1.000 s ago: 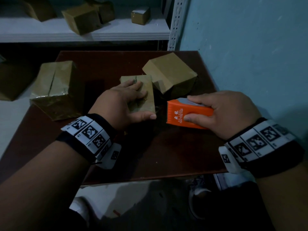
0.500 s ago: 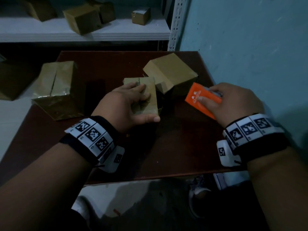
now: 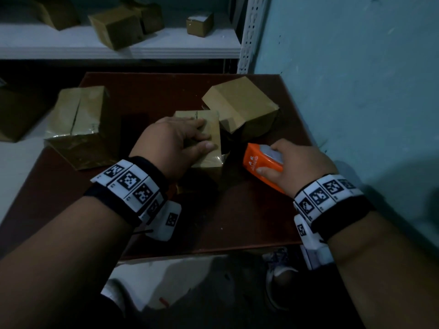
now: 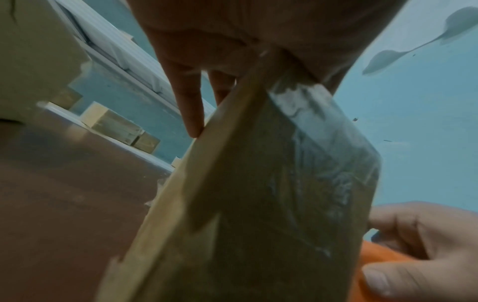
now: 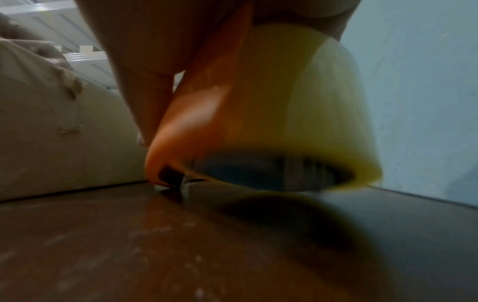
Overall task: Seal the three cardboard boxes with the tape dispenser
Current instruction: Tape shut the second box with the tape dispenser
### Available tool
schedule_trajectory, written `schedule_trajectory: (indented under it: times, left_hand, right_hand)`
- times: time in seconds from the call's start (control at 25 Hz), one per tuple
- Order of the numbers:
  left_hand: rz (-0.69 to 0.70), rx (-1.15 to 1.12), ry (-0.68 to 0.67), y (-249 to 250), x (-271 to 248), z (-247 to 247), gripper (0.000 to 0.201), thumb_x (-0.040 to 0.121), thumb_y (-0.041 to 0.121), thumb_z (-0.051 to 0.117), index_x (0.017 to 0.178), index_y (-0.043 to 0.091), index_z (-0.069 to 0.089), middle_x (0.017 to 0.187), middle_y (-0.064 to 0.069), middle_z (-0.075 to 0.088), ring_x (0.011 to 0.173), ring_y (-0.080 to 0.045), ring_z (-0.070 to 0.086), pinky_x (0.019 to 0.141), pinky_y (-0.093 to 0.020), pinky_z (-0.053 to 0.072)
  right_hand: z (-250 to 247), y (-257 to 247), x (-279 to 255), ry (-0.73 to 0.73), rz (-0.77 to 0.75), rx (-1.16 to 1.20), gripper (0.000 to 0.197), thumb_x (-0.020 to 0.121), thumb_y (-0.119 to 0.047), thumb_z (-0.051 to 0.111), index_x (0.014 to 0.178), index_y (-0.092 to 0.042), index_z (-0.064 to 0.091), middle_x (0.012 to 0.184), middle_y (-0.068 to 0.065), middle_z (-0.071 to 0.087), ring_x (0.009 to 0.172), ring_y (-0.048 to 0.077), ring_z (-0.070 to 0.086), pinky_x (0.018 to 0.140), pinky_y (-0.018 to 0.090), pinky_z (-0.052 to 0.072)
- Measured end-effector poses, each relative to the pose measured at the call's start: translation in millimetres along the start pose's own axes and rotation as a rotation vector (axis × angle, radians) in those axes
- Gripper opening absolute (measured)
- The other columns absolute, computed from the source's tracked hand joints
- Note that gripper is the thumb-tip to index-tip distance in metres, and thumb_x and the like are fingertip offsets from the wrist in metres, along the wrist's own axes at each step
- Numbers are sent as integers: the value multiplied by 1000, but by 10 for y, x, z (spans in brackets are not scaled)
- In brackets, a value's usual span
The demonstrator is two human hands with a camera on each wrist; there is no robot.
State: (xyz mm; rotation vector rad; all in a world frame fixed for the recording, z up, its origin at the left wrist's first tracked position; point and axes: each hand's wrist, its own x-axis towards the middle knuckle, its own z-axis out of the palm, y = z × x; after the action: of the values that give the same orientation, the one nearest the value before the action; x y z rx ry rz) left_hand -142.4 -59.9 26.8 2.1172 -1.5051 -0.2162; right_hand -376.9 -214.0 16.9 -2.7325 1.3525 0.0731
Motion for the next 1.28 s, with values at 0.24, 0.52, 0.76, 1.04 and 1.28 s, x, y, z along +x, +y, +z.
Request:
schedule_trajectory:
  times: [0.24, 0.52, 0.76, 1.04, 1.28]
  left_hand:
    - [69, -4, 11, -15, -81, 11, 26, 100, 41, 64, 120, 31, 77, 147, 16, 59, 141, -18, 48, 116, -46, 41]
    - [114, 22, 79, 32, -216, 101, 31, 104, 39, 56, 125, 25, 74, 144, 8, 64, 138, -21, 50, 111, -44, 45]
    - [63, -145, 208, -21, -238, 233, 27, 107, 29, 52, 123, 24, 73, 135, 14, 67, 131, -10, 53, 109, -37, 47]
    - [2, -615, 271, -46, -300, 446, 60, 108, 58, 34, 153, 21, 50, 170, 2, 32, 159, -8, 19, 131, -39, 18]
    - [-37, -655, -26, -152, -294, 324, 131, 67, 98, 52, 168, 31, 3, 173, 0, -24, 155, -3, -17, 114, -15, 3]
  right_hand:
    - [-113, -180, -93, 275, -264, 410, 58, 83, -74, 62, 123, -32, 72, 104, -6, 61, 97, 12, 61, 82, 33, 53]
    - [142, -705, -144, -64, -291, 854, 71, 101, -68, 42, 161, -30, 34, 158, -2, 43, 142, 11, 45, 117, 42, 42]
    - [269, -919, -139, -86, -207, 1130, 59, 112, -44, 42, 166, -38, 21, 171, -17, 19, 152, -4, 21, 128, 29, 24]
    - [259, -1024, -161, -146, -38, 1336, 48, 111, -50, 36, 157, -61, 26, 169, -6, 33, 151, 12, 36, 122, 33, 29]
    - [392, -970, -71, -194, -74, 1451, 51, 94, -73, 45, 143, -77, 33, 163, -6, 44, 145, 18, 49, 122, 51, 37]
